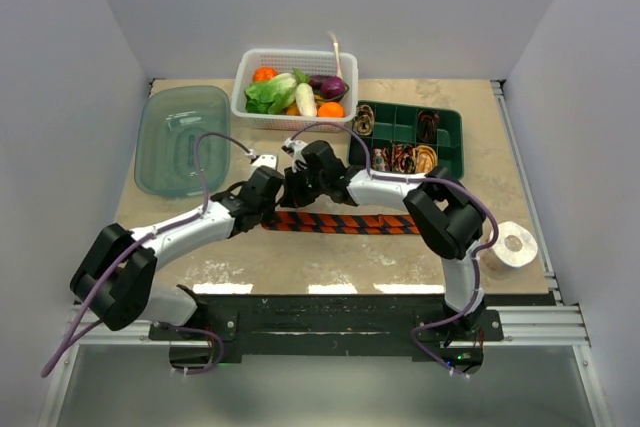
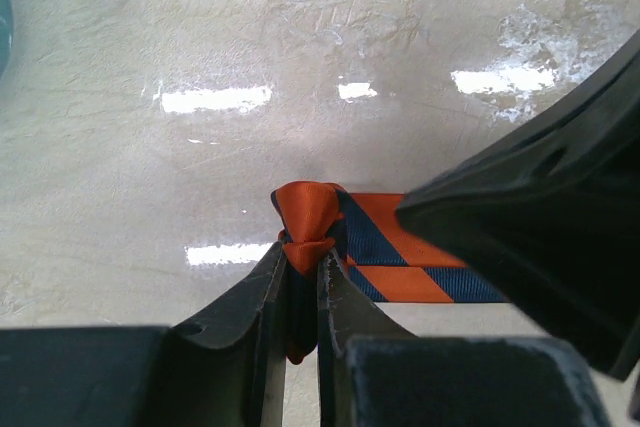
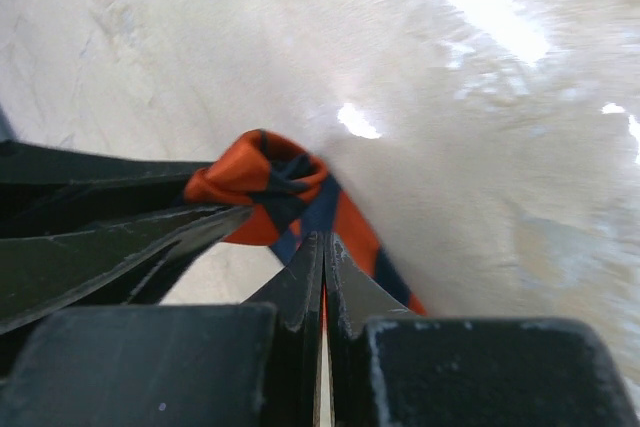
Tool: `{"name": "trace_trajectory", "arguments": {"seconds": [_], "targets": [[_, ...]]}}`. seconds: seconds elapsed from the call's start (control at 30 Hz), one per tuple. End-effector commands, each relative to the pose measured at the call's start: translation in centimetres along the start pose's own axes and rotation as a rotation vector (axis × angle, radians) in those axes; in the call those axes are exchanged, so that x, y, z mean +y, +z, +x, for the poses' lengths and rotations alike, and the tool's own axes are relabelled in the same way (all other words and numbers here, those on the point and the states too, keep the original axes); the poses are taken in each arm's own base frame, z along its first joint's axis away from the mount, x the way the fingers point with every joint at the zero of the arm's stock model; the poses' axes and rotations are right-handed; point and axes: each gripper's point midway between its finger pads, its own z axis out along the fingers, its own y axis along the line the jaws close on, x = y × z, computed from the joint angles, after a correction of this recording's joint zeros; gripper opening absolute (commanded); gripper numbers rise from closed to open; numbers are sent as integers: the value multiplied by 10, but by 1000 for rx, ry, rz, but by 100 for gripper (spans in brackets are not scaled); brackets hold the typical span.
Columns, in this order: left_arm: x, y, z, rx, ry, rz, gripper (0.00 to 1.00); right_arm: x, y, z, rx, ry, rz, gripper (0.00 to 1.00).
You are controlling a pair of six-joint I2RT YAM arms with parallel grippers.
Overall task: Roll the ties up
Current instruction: Roll the tie at the center of the board.
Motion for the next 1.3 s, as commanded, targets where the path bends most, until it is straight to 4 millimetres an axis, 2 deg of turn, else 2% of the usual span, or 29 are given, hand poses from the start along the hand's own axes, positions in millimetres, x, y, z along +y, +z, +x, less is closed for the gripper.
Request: {"name": "trace_trajectory", "arguments": {"seconds": [0.0, 0.03, 0.2, 0.43, 0.67, 0.7, 0.73, 0.77, 0.8, 1.0, 1.07, 1.27], "targets": [[-6, 0, -13, -27, 5, -44, 0, -28, -24, -14, -37, 7, 93, 0], [-9, 1, -14, -29, 5, -42, 0, -36, -28, -17, -44, 15, 107, 0], [-26, 7, -8, -6, 41, -29, 0, -51, -36, -21, -57, 33, 137, 0], [-44, 13, -2, 26, 82, -30, 1, -58, -39, -18, -51, 37, 144, 0], [-68, 14, 4, 46, 106, 23, 27, -61, -38, -13, -39, 43, 142, 0], [-72, 14, 3, 40, 98, 44, 38, -62, -38, -14, -40, 45, 144, 0], [-76, 14, 4, 47, 96, 65, 42, -62, -37, -13, -38, 46, 145, 0], [-78, 13, 3, 44, 92, 76, 52, -63, -38, -14, -41, 46, 148, 0], [-80, 13, 2, 40, 88, 87, 54, -65, -39, -14, -42, 49, 152, 0], [-88, 3, -5, 2, 57, 154, 56, -64, -44, -14, -42, 53, 140, 0], [-91, -3, -12, -28, 35, 185, 54, -57, -46, -17, -52, 43, 114, 0], [-95, -14, -13, -58, 0, 265, 54, -38, -59, -35, -108, 9, 51, 0]]}}
